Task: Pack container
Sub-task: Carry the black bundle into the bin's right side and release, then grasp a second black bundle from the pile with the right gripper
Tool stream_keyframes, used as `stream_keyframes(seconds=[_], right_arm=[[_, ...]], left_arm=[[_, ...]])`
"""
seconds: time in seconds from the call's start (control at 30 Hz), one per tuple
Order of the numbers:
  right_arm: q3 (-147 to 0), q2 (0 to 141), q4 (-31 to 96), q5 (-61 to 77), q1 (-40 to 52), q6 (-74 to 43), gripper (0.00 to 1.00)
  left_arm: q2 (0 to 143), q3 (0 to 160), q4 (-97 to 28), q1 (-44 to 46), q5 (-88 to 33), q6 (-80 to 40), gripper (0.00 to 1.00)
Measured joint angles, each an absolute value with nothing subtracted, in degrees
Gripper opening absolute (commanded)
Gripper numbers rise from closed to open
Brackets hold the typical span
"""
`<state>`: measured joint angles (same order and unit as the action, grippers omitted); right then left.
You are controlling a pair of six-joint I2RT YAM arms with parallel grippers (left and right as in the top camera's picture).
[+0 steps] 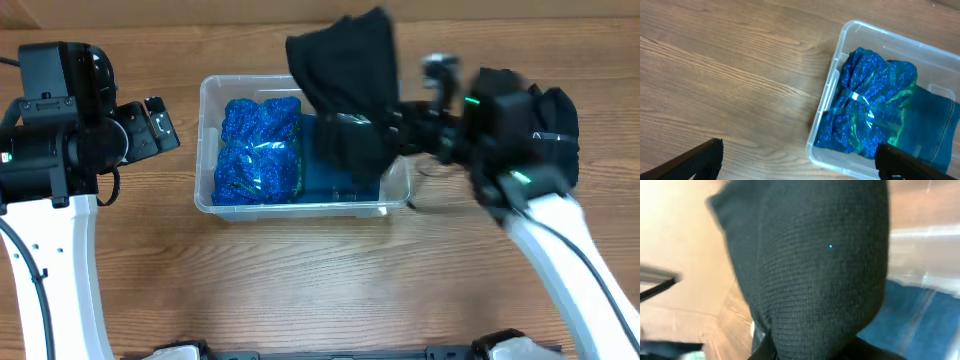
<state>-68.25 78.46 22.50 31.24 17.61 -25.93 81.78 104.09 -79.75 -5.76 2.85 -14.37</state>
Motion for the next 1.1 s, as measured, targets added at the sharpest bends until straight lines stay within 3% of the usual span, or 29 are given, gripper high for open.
stream_keyframes(seconds=[0.07,0.1,0.13,0.17,0.3,0.4,0.6,0.7,0.77,0.97,1.1], right_arm=[[-68.2,86.61,20.58,29.89,19.81,-31.14,0.04],[-68.18,89.82,20.53,28.88,20.71,-33.69,0.09],[-68.07,94.35,20.82,27.38,22.06,-36.84,0.27],[-67.99,96.53,21.34,26.3,22.81,-38.3,0.37],[-67.88,99.5,24.49,20.86,24.03,-40.58,0.45],[-67.88,96.71,25.58,20.32,23.99,-37.89,0.48],[-70.52,75.0,34.17,11.57,22.94,-29.63,0.73],[-71.96,67.22,41.45,4.36,16.34,-27.31,0.9],[-71.99,66.78,45.5,1.48,9.06,-25.8,0.95],[-71.79,77.47,48.23,2.17,-13.17,-21.19,0.99],[-71.7,88.97,47.4,7.66,-18.17,-17.45,0.93]], left_arm=[[81.78,104.09,-79.72,-5.76,2.87,-14.37,1.0],[81.78,104.09,-79.72,-5.78,2.87,-14.37,1.0],[81.78,104.09,-79.72,-5.76,2.87,-14.37,1.0],[81.78,104.09,-79.7,-5.76,2.87,-14.37,1.0],[81.78,104.09,-79.72,-5.76,2.87,-14.37,1.0],[81.78,104.09,-79.7,-5.78,2.9,-14.37,1.0],[81.78,104.09,-79.68,-5.76,2.9,-14.37,1.0],[81.78,104.09,-79.7,-5.78,2.87,-14.37,1.0],[81.78,104.09,-79.75,-5.76,2.87,-14.37,1.0],[81.8,104.09,-79.72,-5.76,2.9,-14.37,1.0],[81.8,104.09,-79.7,-5.76,2.87,-14.37,1.0]])
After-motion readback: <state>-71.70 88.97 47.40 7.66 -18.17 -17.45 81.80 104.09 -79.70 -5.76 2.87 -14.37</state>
